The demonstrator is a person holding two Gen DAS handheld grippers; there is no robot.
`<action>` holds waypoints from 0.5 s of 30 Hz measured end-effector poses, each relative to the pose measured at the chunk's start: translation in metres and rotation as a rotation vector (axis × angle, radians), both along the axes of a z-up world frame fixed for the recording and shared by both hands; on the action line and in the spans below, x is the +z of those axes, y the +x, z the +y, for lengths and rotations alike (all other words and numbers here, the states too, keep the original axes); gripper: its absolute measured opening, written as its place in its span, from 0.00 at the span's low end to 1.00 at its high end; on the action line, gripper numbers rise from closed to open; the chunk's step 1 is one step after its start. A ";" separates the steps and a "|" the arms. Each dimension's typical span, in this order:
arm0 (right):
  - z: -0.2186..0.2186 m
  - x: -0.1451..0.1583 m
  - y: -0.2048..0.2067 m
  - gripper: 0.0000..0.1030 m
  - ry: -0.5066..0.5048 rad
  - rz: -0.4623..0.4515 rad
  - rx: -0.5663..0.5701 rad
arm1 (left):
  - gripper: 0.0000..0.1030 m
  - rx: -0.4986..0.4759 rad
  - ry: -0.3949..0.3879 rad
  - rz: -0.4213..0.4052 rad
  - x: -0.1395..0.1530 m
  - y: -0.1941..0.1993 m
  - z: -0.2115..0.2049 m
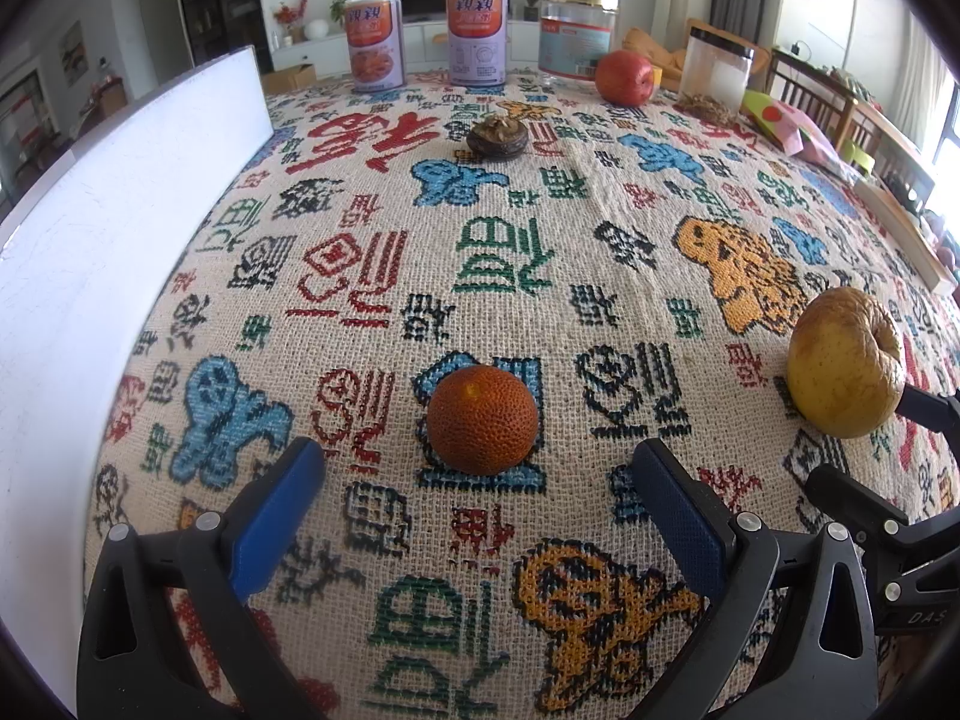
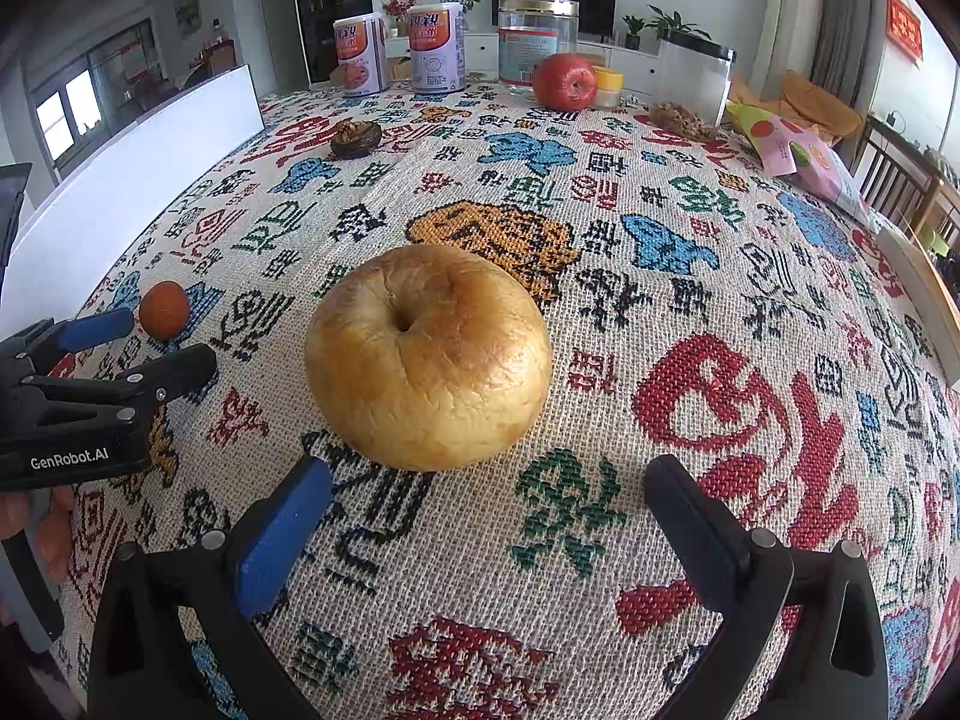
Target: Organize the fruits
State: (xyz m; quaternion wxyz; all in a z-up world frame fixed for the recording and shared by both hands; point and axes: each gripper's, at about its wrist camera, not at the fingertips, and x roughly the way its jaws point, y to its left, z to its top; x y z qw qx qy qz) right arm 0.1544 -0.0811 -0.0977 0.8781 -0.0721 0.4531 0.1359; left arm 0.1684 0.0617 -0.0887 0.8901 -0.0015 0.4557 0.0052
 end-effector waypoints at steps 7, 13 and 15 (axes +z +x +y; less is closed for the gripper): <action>0.000 0.000 0.000 1.00 0.000 0.000 0.000 | 1.00 0.000 0.000 0.000 0.000 0.000 0.000; 0.000 0.000 0.000 1.00 0.001 0.000 0.000 | 1.00 0.000 -0.002 0.000 0.000 0.000 0.000; 0.000 0.000 0.000 1.00 0.001 0.000 0.000 | 0.99 -0.020 -0.030 0.001 0.001 -0.001 0.002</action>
